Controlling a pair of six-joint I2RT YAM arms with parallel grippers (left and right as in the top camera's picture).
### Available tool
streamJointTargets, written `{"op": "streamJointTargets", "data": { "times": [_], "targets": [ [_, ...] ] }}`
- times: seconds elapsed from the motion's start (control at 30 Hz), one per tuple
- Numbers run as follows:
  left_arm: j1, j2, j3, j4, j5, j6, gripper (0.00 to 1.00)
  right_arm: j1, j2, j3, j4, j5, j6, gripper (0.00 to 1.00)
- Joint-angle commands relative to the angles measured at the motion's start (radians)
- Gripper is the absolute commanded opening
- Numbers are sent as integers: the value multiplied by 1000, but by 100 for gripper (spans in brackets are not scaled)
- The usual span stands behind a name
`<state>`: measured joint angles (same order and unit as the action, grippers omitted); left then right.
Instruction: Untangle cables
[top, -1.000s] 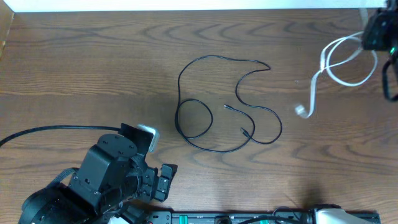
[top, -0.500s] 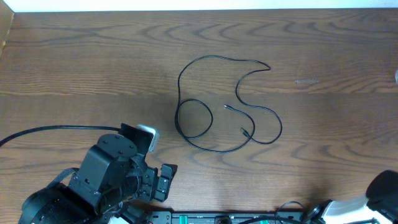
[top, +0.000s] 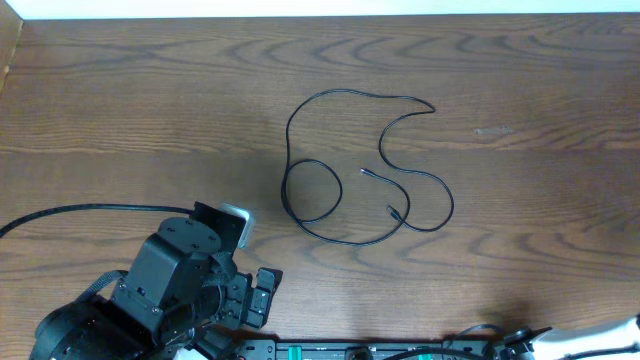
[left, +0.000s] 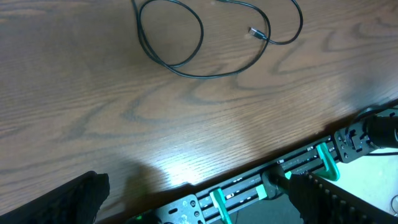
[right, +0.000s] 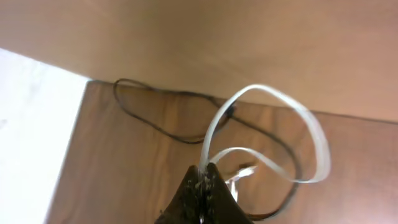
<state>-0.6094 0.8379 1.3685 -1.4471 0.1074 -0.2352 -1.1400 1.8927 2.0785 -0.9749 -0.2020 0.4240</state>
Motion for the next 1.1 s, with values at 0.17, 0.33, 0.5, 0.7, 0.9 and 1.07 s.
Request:
{"op": "streamJointTargets", "data": {
  "times": [0.17,0.33,0.5,0.7,0.9,1.07],
  "targets": [
    [5,-3,2,-3,25,13,98,15,135,3,-76,-238,97,99],
    [5,-3,2,-3,24,14,98,75,122,3,-109,-267,72,99],
    [5,-3,2,-3,22,26,98,160,101,3,-129,-414,-31,99],
    [5,-3,2,47,-18,12,98,373,87,3,-228,-504,-238,99],
    [5,-3,2,142,-18,-6,98,665,88,3,-294,-484,-444,96],
    [5,-4,2,167,-51,-21,98,920,88,3,-325,-332,-513,96]
  ]
}}
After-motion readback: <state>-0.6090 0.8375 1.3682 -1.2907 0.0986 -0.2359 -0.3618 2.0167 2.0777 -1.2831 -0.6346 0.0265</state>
